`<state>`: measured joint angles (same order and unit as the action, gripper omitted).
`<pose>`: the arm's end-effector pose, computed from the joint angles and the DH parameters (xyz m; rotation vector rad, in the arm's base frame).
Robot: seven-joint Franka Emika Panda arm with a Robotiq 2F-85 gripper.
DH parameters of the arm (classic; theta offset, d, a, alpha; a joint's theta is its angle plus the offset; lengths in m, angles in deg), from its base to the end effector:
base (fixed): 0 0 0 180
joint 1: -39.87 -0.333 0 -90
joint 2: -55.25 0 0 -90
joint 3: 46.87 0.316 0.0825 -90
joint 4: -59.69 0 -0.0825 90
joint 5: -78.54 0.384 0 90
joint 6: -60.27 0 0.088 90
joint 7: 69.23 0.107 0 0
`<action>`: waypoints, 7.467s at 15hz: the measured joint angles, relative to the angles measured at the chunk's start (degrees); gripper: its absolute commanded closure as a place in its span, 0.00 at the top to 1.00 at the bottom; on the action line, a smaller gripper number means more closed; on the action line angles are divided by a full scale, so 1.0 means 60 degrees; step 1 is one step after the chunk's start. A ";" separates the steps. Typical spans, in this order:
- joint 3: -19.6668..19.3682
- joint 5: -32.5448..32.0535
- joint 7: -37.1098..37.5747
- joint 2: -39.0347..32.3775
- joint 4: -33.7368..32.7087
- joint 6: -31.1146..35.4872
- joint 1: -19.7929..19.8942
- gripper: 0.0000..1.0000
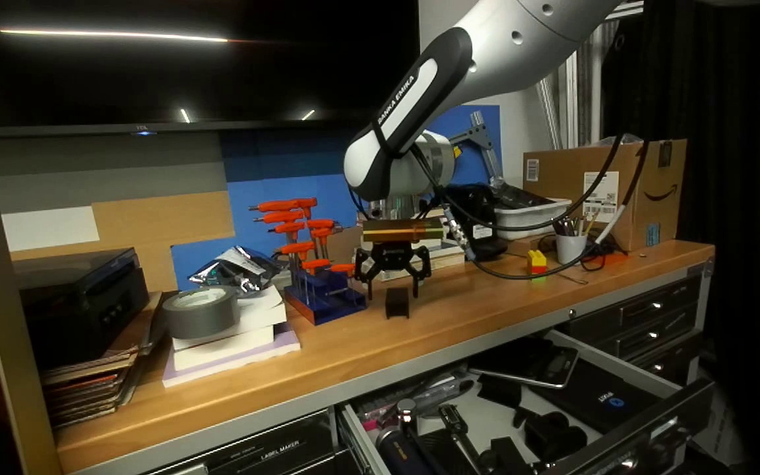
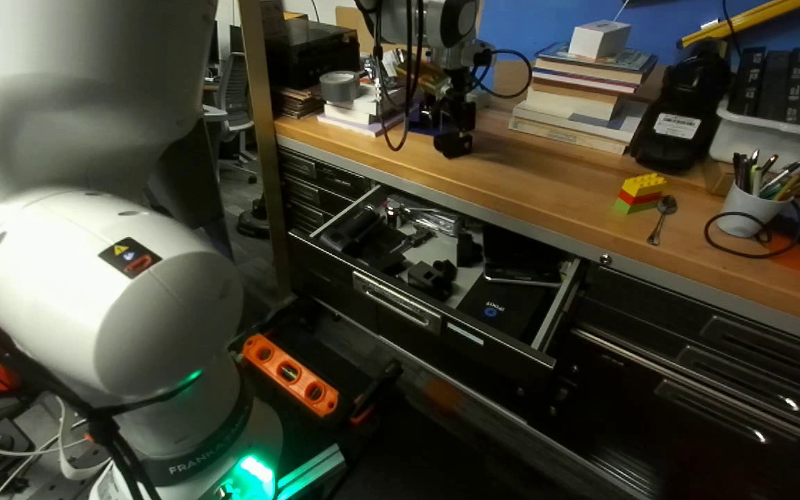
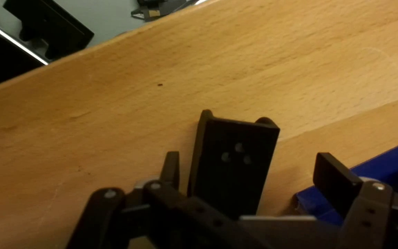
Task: Put the black objects on the tabletop in the open drawer and then close the drawer
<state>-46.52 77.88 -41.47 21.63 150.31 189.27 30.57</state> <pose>0.6943 0.1171 0.3033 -3.0805 0.4819 -0.1257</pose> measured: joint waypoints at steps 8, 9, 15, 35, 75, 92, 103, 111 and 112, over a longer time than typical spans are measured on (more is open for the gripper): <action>-0.0257 0.0000 0.0001 -0.0826 -0.0918 -0.0633 -0.0053 0.66; -0.0272 0.0000 -0.0001 -0.0872 -0.0964 -0.0635 -0.0052 0.58; -0.0356 0.0000 -0.0014 -0.0970 -0.1081 -0.0717 -0.0050 0.25; -0.0468 0.0573 -0.2403 0.2747 0.4675 -0.0209 0.1223 0.25; 0.0251 0.0704 -0.4473 0.0534 0.6683 0.6142 0.1562 0.76; -0.1882 -0.0464 -0.0150 0.2687 0.7464 0.4055 -0.0203 1.00; -0.2156 -0.1719 0.5867 0.4701 0.9652 0.2479 0.0361 1.00; -0.1565 0.0289 0.6463 0.4776 1.0782 0.2755 0.1403 1.00; -0.1471 0.0737 0.6370 0.4725 1.0861 0.2914 0.1455 1.00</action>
<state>-55.35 82.31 -3.25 49.98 215.48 206.75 39.30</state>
